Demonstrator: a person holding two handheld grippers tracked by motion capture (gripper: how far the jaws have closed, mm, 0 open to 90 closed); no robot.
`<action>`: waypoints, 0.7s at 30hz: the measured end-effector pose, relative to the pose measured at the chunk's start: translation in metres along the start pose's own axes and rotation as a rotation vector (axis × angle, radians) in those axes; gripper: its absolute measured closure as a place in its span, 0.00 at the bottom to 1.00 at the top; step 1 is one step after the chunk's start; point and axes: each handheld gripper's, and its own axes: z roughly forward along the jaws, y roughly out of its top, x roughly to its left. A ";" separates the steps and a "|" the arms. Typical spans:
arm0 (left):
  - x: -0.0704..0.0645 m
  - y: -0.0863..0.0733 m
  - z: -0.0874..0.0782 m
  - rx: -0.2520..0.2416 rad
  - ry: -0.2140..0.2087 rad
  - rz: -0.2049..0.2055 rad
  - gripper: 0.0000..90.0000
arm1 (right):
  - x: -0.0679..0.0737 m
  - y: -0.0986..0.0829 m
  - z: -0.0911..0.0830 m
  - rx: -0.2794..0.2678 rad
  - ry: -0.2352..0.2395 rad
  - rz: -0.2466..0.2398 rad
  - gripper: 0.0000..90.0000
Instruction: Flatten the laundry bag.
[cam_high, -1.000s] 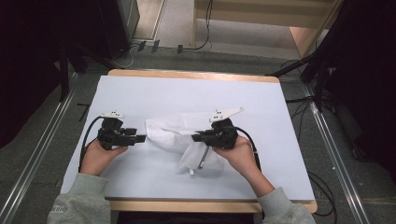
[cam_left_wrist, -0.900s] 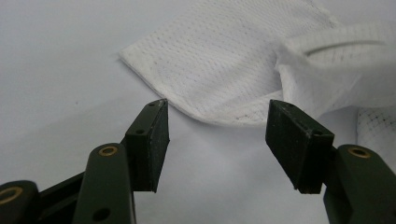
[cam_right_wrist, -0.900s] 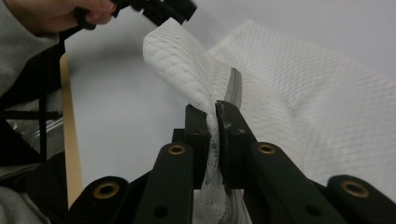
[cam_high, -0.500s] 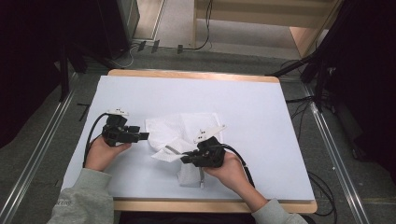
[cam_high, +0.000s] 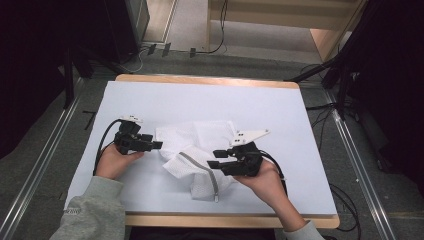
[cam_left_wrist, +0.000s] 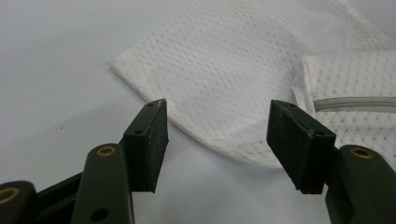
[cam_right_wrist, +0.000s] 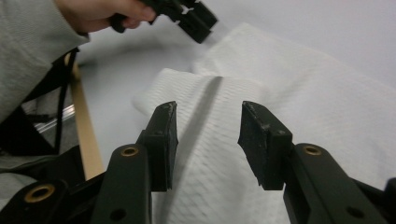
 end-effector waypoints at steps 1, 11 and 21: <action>0.001 0.000 0.000 0.003 0.002 -0.002 0.44 | -0.004 -0.002 -0.002 -0.006 -0.015 0.008 0.65; 0.006 -0.004 0.012 0.031 0.015 -0.022 0.44 | -0.053 -0.025 -0.004 0.010 -0.147 0.084 0.66; 0.000 -0.009 0.017 0.008 0.038 0.001 0.51 | -0.094 -0.045 0.018 0.090 -0.250 0.175 0.62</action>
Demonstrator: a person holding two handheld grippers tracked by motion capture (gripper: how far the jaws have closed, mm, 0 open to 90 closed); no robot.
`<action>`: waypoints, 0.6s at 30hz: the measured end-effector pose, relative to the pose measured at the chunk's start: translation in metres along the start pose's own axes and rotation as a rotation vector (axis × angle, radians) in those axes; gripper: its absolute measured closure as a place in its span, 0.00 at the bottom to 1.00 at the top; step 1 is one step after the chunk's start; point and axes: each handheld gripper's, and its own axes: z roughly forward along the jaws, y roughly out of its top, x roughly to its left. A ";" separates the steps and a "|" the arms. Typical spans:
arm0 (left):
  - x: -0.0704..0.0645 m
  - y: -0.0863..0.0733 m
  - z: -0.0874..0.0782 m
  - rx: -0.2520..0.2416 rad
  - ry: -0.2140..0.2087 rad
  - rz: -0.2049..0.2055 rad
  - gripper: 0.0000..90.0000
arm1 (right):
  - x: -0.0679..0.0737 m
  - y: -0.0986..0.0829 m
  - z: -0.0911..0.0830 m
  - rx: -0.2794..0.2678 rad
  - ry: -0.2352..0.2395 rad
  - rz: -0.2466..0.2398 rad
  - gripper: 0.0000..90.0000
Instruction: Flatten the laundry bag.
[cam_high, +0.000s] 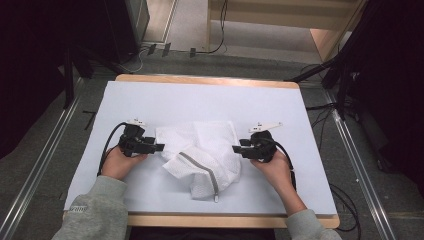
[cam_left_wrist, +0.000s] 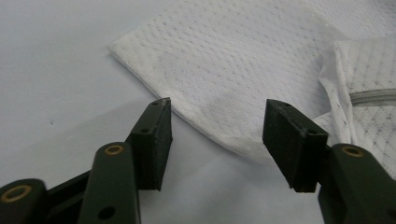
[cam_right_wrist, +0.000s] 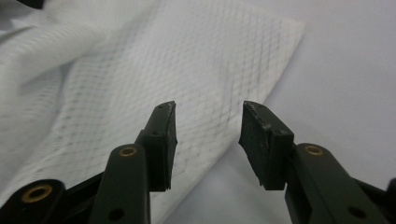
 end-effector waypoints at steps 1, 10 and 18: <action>-0.001 0.000 0.000 0.000 0.004 -0.003 0.53 | -0.002 -0.001 0.004 0.013 -0.011 0.002 0.62; -0.012 -0.001 0.004 0.010 0.092 0.023 0.80 | 0.001 -0.003 0.023 0.038 -0.078 -0.007 0.73; -0.010 0.006 0.006 0.052 0.040 0.011 1.00 | 0.005 0.003 0.027 0.067 -0.082 -0.004 1.00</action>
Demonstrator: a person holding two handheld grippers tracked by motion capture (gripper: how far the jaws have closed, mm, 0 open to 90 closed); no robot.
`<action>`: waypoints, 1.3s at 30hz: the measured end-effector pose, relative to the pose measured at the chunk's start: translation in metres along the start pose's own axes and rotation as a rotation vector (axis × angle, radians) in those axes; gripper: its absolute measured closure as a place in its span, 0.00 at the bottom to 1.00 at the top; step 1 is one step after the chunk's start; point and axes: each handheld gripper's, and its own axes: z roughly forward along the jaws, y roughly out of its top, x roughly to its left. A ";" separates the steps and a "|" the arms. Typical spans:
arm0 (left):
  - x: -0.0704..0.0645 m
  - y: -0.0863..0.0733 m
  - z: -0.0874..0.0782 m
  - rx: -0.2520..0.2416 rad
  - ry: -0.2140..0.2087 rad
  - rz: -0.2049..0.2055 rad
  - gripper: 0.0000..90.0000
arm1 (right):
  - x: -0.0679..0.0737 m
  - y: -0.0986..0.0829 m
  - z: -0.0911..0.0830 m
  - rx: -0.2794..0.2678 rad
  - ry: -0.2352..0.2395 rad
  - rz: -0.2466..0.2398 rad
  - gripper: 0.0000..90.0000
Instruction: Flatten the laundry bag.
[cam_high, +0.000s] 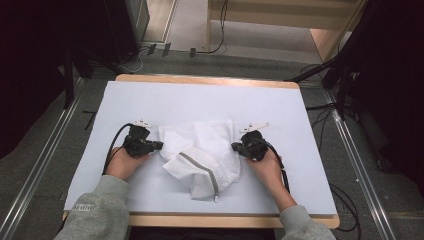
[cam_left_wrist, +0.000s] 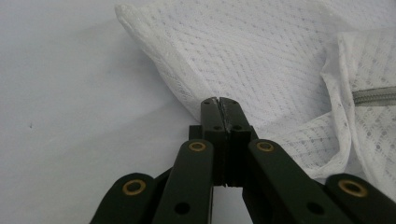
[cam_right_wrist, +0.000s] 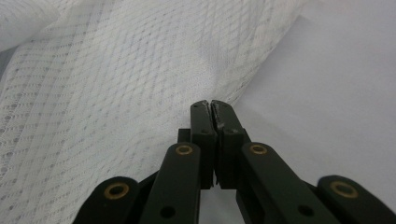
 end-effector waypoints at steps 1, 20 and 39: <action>0.001 0.001 0.001 -0.007 0.006 -0.014 1.00 | -0.001 0.001 0.000 -0.001 0.001 -0.004 1.00; 0.045 0.068 0.020 -0.143 -0.015 -0.083 1.00 | -0.061 0.047 -0.003 -0.149 -0.060 0.095 1.00; 0.008 0.037 -0.024 -0.152 -0.063 0.005 0.59 | -0.041 0.024 -0.039 -0.167 0.005 0.091 0.70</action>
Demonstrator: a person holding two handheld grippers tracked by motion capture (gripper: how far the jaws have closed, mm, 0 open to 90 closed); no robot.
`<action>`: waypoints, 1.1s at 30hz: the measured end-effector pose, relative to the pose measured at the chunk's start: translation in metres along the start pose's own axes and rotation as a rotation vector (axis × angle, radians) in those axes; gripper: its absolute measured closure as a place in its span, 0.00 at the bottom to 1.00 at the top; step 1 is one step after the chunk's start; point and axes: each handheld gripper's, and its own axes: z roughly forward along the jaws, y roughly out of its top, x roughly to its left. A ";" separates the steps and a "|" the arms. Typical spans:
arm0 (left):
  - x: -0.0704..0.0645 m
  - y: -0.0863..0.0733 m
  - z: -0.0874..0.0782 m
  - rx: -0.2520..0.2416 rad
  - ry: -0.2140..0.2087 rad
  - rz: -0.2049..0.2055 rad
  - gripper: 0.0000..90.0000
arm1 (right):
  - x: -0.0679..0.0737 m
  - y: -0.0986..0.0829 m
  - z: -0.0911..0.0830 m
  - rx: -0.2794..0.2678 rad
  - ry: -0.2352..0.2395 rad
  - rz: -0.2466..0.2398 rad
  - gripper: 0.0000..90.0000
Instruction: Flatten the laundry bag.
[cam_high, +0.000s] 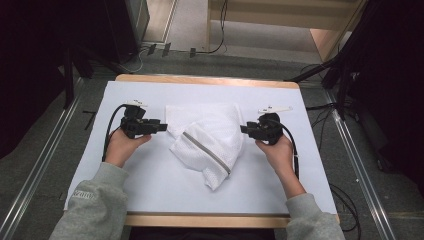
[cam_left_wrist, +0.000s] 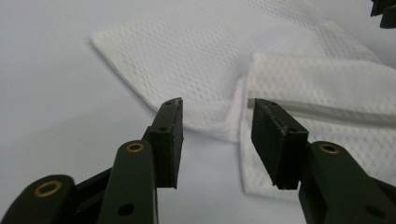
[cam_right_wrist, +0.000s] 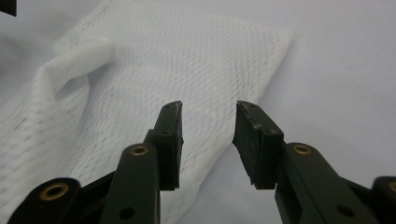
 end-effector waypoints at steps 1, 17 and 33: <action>-0.004 -0.003 -0.001 0.006 0.000 0.004 0.59 | 0.003 -0.003 -0.002 0.007 0.000 -0.004 0.69; -0.027 -0.023 0.033 0.086 -0.034 0.086 0.53 | 0.023 -0.033 -0.005 0.050 0.010 -0.021 0.60; -0.035 -0.018 0.060 0.110 -0.021 0.136 0.68 | 0.013 -0.034 0.006 0.059 -0.001 0.023 0.60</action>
